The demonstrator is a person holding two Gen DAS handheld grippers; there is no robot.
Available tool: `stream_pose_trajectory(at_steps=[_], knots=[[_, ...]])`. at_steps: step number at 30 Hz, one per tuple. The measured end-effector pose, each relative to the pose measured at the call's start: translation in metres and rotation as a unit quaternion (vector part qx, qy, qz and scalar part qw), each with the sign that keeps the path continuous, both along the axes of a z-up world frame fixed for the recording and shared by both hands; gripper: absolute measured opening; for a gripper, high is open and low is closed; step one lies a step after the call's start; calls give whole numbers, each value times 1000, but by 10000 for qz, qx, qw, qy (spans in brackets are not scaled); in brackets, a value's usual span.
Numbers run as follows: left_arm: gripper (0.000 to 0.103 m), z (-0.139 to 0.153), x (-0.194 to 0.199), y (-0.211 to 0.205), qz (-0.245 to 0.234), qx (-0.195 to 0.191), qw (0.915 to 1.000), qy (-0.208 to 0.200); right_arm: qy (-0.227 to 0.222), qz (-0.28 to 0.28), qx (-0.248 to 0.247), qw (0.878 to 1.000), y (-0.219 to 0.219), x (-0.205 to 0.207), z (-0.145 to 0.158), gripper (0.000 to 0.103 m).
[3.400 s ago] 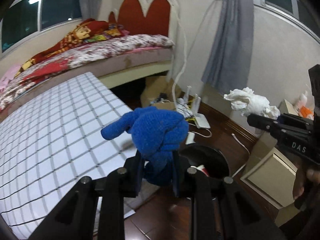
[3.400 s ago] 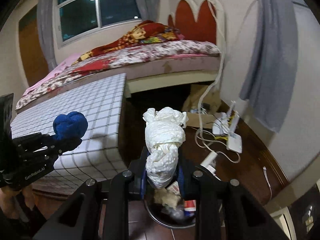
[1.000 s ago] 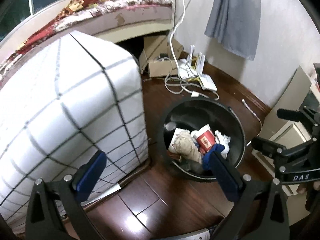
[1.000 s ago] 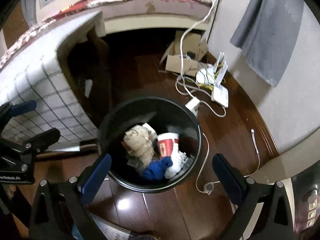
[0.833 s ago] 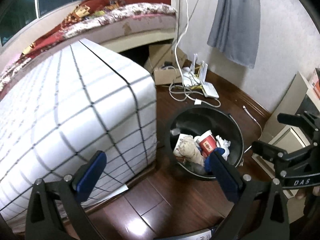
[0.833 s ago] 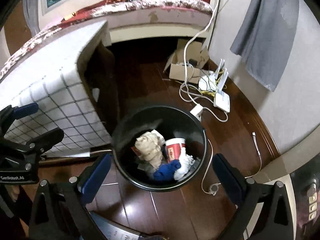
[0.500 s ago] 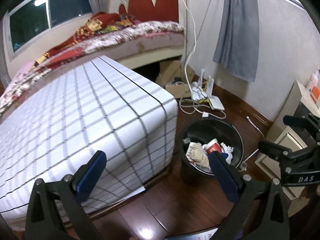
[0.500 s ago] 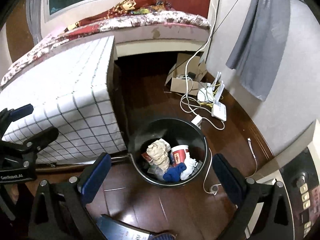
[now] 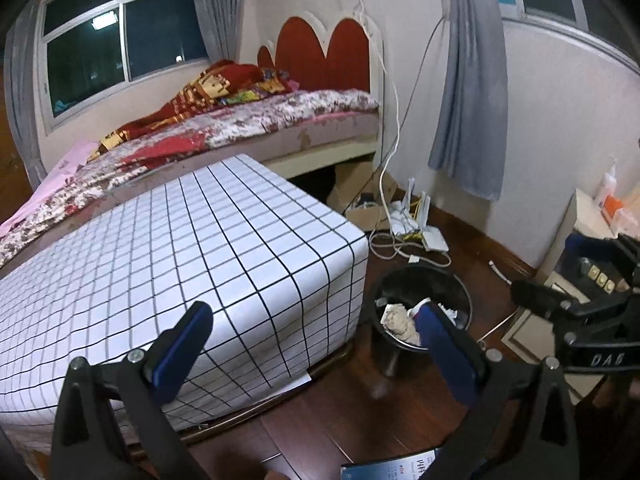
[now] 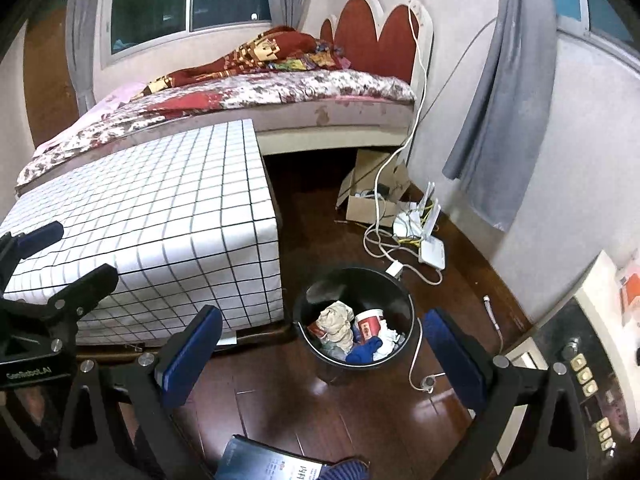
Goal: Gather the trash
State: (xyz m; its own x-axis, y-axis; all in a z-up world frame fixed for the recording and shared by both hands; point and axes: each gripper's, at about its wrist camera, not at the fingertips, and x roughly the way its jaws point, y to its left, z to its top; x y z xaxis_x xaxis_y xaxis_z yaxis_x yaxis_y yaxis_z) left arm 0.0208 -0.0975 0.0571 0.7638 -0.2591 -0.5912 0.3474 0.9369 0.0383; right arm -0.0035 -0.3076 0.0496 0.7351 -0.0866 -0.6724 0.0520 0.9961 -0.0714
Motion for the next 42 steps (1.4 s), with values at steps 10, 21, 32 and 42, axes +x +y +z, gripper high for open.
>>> stream_pose_trajectory(at_steps=[10, 21, 32, 42], knots=[[103, 33, -46, 28, 182, -223, 9980, -557, -581, -58, -64, 9983, 24, -54, 39, 102], [103, 31, -44, 31, 143, -245, 9982, -522, -648, -68, -155, 9978, 29, -53, 44, 102], [103, 35, -48, 23, 85, -186, 9982, -558, -697, -191, -126, 9973, 17, -61, 47, 102], [103, 38, -48, 21, 34, -137, 9981, -602, -731, -217, -126, 9970, 14, -63, 49, 102]])
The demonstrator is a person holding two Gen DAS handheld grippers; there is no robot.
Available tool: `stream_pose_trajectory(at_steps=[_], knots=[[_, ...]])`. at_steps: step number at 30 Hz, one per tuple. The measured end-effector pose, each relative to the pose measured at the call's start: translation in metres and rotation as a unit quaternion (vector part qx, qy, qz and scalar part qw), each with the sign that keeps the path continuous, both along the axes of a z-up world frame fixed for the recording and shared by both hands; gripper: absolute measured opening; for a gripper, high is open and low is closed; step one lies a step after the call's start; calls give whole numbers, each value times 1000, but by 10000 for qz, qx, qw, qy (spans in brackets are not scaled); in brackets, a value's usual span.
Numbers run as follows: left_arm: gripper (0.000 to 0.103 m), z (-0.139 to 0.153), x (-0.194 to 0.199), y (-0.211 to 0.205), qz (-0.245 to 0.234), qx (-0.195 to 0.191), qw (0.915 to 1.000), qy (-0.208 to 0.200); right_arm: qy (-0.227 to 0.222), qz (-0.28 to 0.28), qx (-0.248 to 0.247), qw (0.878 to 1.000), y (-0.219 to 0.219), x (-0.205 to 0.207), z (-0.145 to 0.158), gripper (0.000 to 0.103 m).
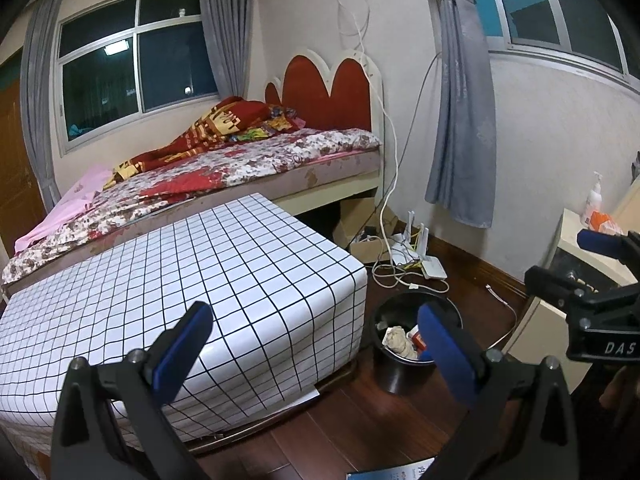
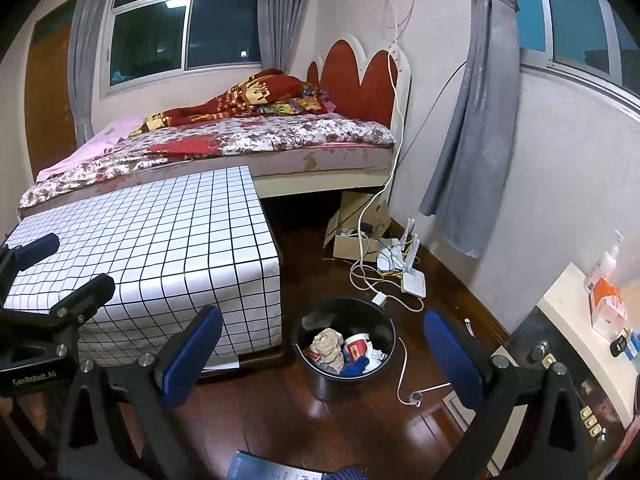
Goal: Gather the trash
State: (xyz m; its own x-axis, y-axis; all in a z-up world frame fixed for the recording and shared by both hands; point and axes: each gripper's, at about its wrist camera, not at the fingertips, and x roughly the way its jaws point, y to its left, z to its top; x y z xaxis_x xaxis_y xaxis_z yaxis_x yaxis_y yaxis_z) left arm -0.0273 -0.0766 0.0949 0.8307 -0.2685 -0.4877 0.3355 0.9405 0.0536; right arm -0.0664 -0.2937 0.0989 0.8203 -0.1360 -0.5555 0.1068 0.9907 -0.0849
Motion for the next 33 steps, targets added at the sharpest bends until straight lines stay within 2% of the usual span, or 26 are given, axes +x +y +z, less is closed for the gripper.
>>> stream_pose_trajectory(at_steps=[33], knots=[[103, 6, 2, 3, -75, 49, 9999, -88, -53, 52, 58, 10000, -7, 0, 5, 102]])
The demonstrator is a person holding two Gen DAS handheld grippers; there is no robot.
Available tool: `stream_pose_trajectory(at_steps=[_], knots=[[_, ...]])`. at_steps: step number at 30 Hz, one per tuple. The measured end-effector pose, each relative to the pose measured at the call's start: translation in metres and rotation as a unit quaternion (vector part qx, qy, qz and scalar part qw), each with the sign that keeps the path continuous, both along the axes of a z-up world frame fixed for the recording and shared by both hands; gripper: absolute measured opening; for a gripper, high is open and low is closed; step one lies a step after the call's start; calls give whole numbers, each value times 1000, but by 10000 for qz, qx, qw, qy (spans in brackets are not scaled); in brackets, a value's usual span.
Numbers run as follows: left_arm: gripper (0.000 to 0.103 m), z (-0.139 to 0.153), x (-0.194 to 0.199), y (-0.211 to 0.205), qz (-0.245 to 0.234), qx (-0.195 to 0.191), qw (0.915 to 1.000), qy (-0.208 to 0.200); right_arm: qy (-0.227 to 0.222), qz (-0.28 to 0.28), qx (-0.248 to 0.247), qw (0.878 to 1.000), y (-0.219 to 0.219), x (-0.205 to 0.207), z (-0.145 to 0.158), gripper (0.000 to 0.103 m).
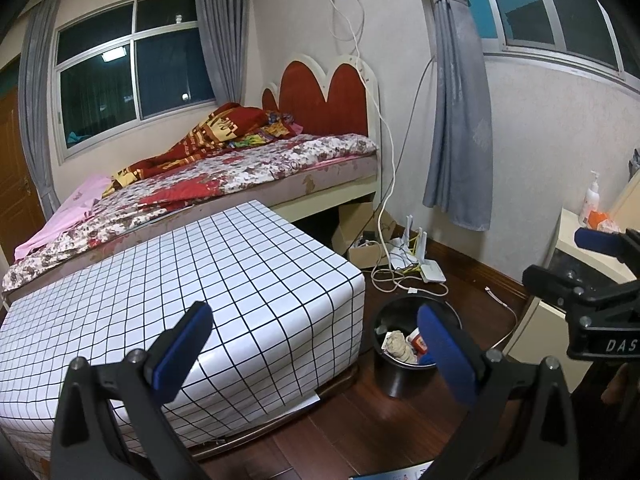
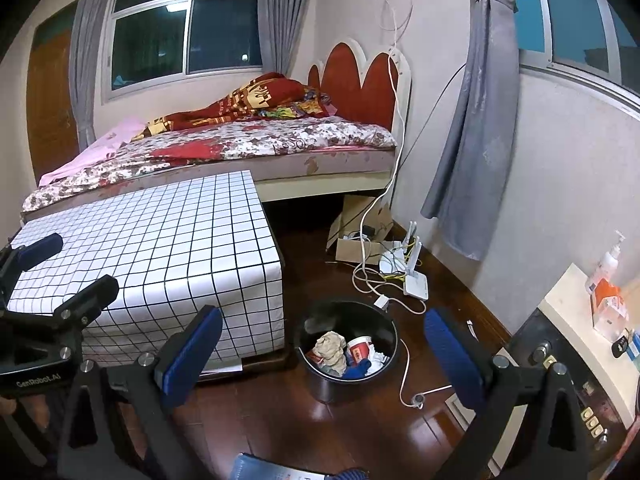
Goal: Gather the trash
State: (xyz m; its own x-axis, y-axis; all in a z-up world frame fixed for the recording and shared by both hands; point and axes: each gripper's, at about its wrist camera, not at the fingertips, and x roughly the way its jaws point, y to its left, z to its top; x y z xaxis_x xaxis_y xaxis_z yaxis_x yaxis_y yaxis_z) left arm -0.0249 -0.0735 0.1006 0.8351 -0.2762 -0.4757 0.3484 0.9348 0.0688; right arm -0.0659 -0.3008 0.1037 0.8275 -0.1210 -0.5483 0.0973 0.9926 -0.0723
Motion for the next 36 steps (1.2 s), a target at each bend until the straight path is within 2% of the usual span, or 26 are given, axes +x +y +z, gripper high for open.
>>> stream_pose_trajectory(at_steps=[23, 31, 36], knots=[[103, 3, -2, -2, -12, 5, 10000, -10, -10, -7, -14, 10000, 0, 0, 0, 102], [103, 4, -5, -9, -21, 134, 9999, -105, -6, -8, -8, 10000, 0, -1, 0, 102], [103, 3, -4, -8, 138, 234, 9994, -196, -5, -24, -7, 10000, -1, -2, 0, 102]])
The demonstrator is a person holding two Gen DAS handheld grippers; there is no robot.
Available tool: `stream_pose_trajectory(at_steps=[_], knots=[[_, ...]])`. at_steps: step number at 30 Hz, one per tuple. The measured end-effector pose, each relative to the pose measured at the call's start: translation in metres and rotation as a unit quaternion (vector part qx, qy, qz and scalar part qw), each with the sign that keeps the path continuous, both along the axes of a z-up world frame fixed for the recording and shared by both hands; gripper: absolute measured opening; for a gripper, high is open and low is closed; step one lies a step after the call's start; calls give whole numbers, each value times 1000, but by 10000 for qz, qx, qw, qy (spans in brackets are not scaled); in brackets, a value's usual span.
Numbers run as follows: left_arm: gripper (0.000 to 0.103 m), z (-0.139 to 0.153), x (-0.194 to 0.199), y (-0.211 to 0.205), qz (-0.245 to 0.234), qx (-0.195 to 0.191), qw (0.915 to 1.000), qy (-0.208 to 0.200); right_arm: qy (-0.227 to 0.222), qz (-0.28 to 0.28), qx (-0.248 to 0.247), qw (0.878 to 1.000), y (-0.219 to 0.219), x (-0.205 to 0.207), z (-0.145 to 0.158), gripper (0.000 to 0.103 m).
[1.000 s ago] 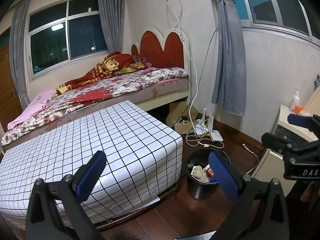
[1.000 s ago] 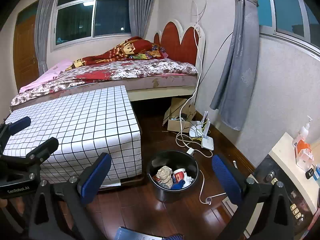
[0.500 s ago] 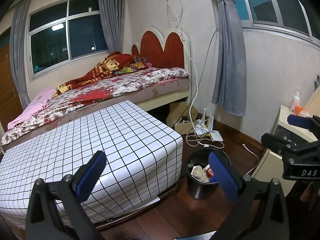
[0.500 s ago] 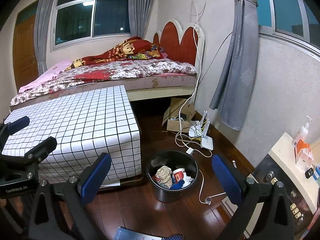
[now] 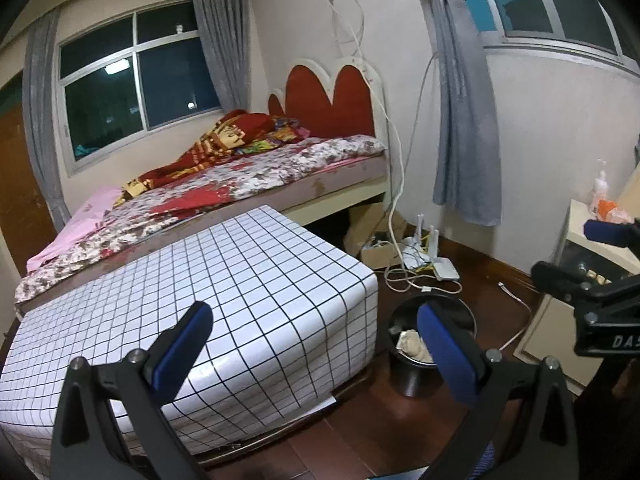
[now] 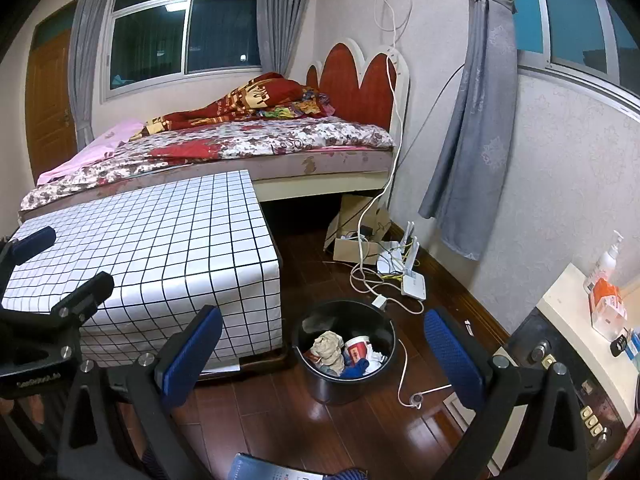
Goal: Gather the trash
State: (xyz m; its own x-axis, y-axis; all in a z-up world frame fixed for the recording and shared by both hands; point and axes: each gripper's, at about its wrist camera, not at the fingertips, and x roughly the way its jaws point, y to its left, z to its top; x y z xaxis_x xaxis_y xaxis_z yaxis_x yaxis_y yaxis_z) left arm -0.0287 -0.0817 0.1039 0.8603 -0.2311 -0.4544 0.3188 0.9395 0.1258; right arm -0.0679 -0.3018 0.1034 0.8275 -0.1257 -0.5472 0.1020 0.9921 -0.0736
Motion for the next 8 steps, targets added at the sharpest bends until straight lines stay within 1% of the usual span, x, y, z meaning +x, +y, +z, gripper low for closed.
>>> stream_pose_trajectory(at_steps=[5, 8], knots=[[102, -1, 2, 3, 13, -37, 10000, -30, 17, -19, -1, 10000, -2, 0, -1, 102], [102, -2, 2, 3, -66, -104, 9999, 61, 37, -24, 0, 10000, -2, 0, -2, 102]])
